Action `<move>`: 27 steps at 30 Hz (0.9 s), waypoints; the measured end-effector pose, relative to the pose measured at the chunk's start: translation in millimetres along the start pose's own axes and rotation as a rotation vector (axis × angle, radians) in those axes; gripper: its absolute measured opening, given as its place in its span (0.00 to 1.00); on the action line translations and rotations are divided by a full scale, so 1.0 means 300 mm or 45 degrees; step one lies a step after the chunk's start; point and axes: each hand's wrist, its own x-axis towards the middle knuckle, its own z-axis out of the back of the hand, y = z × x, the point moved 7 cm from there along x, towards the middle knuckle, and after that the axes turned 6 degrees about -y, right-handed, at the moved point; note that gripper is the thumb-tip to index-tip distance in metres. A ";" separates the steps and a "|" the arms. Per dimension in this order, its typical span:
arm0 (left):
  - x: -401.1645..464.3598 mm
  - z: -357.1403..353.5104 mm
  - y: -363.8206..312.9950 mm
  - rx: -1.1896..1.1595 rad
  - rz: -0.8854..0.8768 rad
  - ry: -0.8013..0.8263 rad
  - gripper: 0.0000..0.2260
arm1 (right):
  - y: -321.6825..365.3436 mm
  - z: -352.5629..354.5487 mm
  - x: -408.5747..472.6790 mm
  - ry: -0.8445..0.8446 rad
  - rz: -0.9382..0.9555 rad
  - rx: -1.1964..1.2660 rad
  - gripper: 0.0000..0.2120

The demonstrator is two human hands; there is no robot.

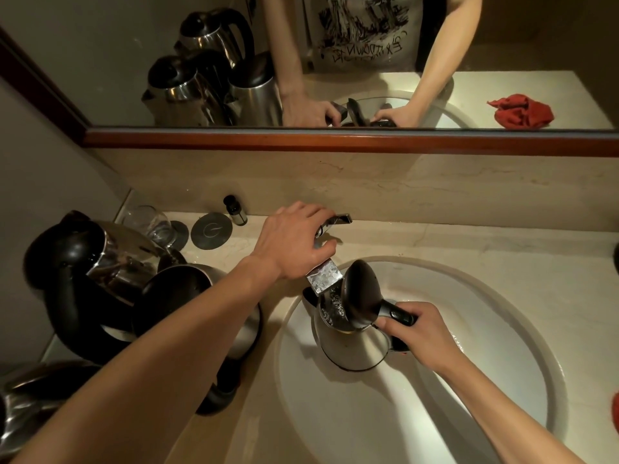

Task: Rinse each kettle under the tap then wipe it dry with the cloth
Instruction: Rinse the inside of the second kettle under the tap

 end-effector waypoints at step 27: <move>-0.002 -0.002 0.002 -0.006 0.011 -0.011 0.30 | -0.019 -0.002 0.011 0.034 -0.018 0.016 0.23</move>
